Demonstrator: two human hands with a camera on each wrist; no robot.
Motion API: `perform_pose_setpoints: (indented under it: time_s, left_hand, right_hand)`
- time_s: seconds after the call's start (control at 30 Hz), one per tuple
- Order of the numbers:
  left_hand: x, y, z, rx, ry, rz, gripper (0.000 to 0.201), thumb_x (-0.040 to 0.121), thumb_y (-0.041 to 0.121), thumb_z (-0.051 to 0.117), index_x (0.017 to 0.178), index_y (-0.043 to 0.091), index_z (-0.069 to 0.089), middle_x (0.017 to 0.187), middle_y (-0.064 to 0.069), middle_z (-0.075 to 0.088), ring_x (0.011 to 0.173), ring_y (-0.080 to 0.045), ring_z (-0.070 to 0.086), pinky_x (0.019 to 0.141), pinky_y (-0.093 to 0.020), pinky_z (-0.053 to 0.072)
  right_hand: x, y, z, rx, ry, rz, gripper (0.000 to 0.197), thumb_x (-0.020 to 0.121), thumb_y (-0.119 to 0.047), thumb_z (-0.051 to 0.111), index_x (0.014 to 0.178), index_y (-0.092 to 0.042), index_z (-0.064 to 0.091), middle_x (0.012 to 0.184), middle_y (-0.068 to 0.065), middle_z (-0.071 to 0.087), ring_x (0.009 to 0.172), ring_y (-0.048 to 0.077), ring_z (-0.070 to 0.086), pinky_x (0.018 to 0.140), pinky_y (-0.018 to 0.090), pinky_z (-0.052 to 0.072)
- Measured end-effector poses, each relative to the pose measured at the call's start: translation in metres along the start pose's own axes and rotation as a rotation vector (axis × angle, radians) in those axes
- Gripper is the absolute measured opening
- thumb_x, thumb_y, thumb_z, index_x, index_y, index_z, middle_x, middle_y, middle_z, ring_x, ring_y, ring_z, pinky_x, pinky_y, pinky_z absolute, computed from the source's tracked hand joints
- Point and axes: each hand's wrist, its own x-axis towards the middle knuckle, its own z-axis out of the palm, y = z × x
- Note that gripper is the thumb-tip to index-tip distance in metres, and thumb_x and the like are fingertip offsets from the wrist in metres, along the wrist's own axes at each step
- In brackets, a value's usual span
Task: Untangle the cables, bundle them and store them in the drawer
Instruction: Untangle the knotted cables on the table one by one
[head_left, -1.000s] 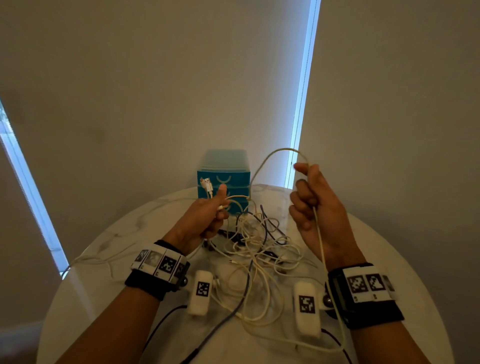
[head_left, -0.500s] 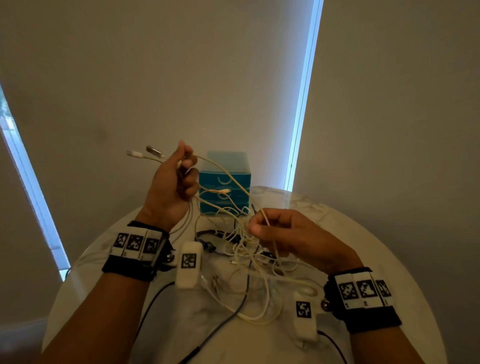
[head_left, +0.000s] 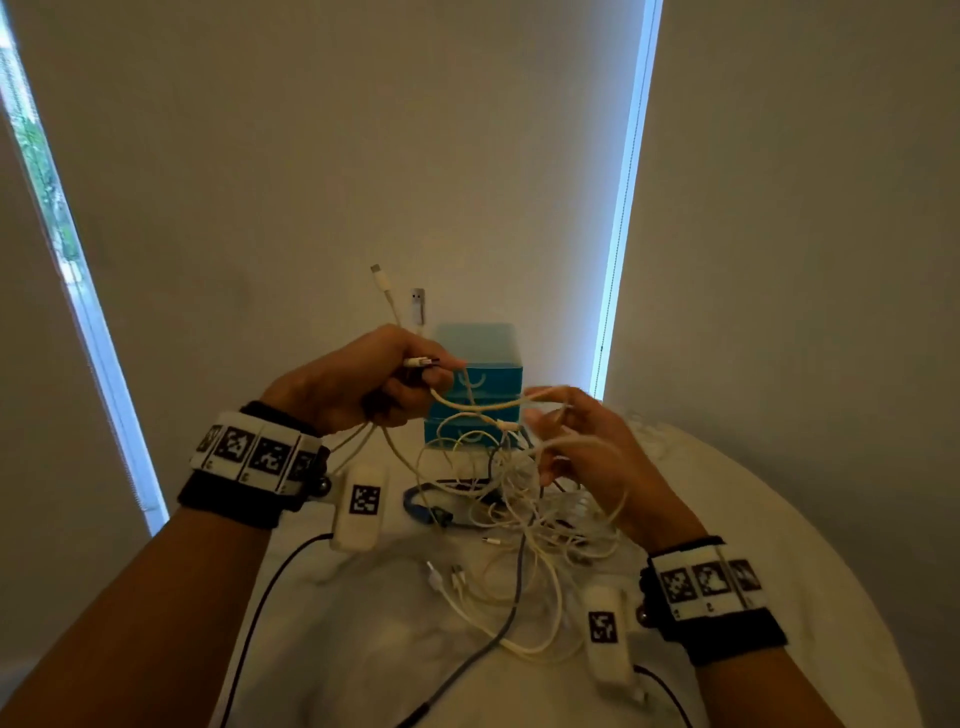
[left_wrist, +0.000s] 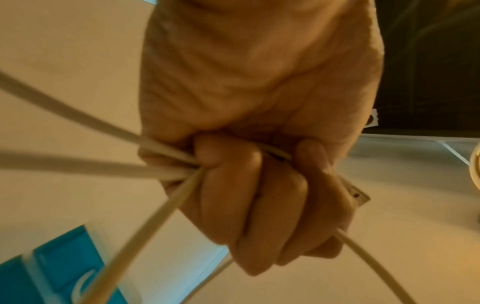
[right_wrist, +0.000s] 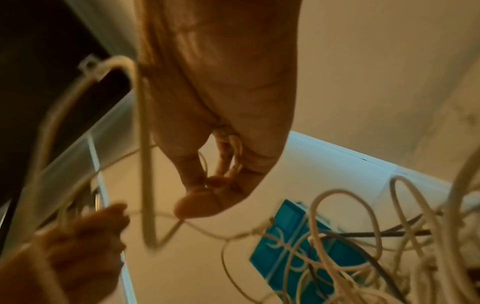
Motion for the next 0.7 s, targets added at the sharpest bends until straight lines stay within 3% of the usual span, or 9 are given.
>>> perform_pose_setpoints:
  time_s: [0.07, 0.13, 0.2, 0.27, 0.33, 0.4, 0.5, 0.6, 0.7]
  left_hand:
    - [-0.002, 0.005, 0.002, 0.058, -0.011, 0.004, 0.044, 0.101, 0.025, 0.057, 0.058, 0.023, 0.047, 0.067, 0.001, 0.020, 0.045, -0.008, 0.017, 0.052, -0.028, 0.009]
    - [-0.004, 0.007, 0.004, 0.104, -0.049, -0.003, 0.042, 0.098, 0.029, 0.058, 0.059, 0.022, 0.046, 0.065, 0.000, 0.019, 0.047, -0.010, 0.013, 0.051, -0.029, 0.009]
    - [-0.006, 0.008, 0.004, 0.135, -0.069, 0.021, 0.042, 0.100, 0.040, 0.057, 0.064, 0.018, 0.058, 0.063, 0.001, 0.022, 0.050, -0.012, 0.012, 0.051, -0.029, 0.010]
    - [-0.006, 0.003, 0.001, 0.161, 0.000, 0.054, 0.059, 0.104, 0.060, 0.047, 0.080, 0.015, 0.075, 0.062, 0.002, 0.025, 0.053, -0.012, 0.016, 0.052, -0.030, 0.012]
    - [0.001, -0.008, -0.006, 0.173, 0.114, 0.047, 0.077, 0.100, 0.078, 0.035, 0.092, 0.017, 0.083, 0.062, 0.002, 0.033, 0.055, -0.012, 0.019, 0.054, -0.032, 0.012]
    - [0.013, -0.023, -0.009, 0.191, 0.168, 0.014, 0.086, 0.098, 0.084, 0.028, 0.099, 0.019, 0.084, 0.068, -0.001, 0.054, 0.055, -0.011, 0.024, 0.051, -0.029, 0.014]
    - [0.039, -0.047, -0.002, 0.167, 0.141, -0.059, 0.082, 0.102, 0.078, 0.023, 0.127, 0.016, 0.070, 0.098, 0.001, 0.081, 0.053, -0.011, 0.023, 0.045, -0.025, 0.015]
    - [0.056, -0.061, 0.008, 0.129, 0.219, -0.051, 0.071, 0.105, 0.074, 0.030, 0.140, 0.022, 0.063, 0.123, 0.007, 0.079, 0.048, -0.009, 0.026, 0.040, -0.021, 0.018]
    - [0.057, -0.061, 0.004, 0.057, 0.411, 0.123, 0.064, 0.111, 0.061, 0.033, 0.119, 0.013, 0.075, 0.098, -0.005, 0.082, 0.047, -0.009, 0.030, 0.040, -0.022, 0.022]
  right_hand:
    - [0.011, 0.007, 0.016, -0.169, -0.078, 0.044, 0.047, 0.098, -0.022, 0.078, 0.140, -0.031, 0.061, 0.091, 0.011, 0.070, 0.067, 0.028, 0.072, 0.061, 0.038, 0.063]
    - [0.024, 0.012, 0.030, -0.353, -0.135, 0.003, 0.049, 0.098, -0.024, 0.078, 0.142, -0.033, 0.059, 0.090, 0.003, 0.070, 0.063, 0.016, 0.073, 0.059, 0.028, 0.060]
    - [0.037, 0.010, 0.039, -0.577, -0.115, -0.110, 0.029, 0.099, -0.025, 0.076, 0.128, -0.022, 0.072, 0.093, -0.007, 0.072, 0.059, -0.003, 0.068, 0.059, 0.018, 0.055]
    - [0.043, 0.004, 0.041, -0.617, -0.053, -0.137, 0.012, 0.102, -0.023, 0.072, 0.108, -0.014, 0.077, 0.088, -0.008, 0.074, 0.057, -0.003, 0.068, 0.058, 0.018, 0.055]
    - [0.044, 0.000, 0.035, -0.482, 0.025, -0.103, 0.015, 0.106, -0.024, 0.067, 0.102, -0.013, 0.076, 0.083, -0.002, 0.074, 0.057, 0.009, 0.072, 0.056, 0.023, 0.057]
    - [0.044, -0.001, 0.026, -0.236, 0.065, -0.064, 0.023, 0.109, -0.025, 0.061, 0.105, -0.007, 0.075, 0.082, 0.006, 0.075, 0.063, 0.020, 0.072, 0.060, 0.029, 0.060]
    - [0.040, -0.005, 0.020, 0.214, 0.025, 0.047, 0.027, 0.113, -0.019, 0.051, 0.113, -0.001, 0.071, 0.085, 0.008, 0.076, 0.065, 0.016, 0.067, 0.060, 0.023, 0.056]
    - [0.043, -0.012, 0.012, 0.516, 0.063, 0.115, 0.023, 0.111, -0.017, 0.053, 0.118, -0.001, 0.068, 0.087, 0.007, 0.071, 0.060, 0.010, 0.060, 0.054, 0.018, 0.050]
    - [0.049, -0.027, -0.008, 0.583, 0.371, 0.005, 0.011, 0.105, -0.005, 0.061, 0.109, 0.002, 0.069, 0.080, 0.005, 0.073, 0.064, 0.010, 0.066, 0.058, 0.018, 0.055]
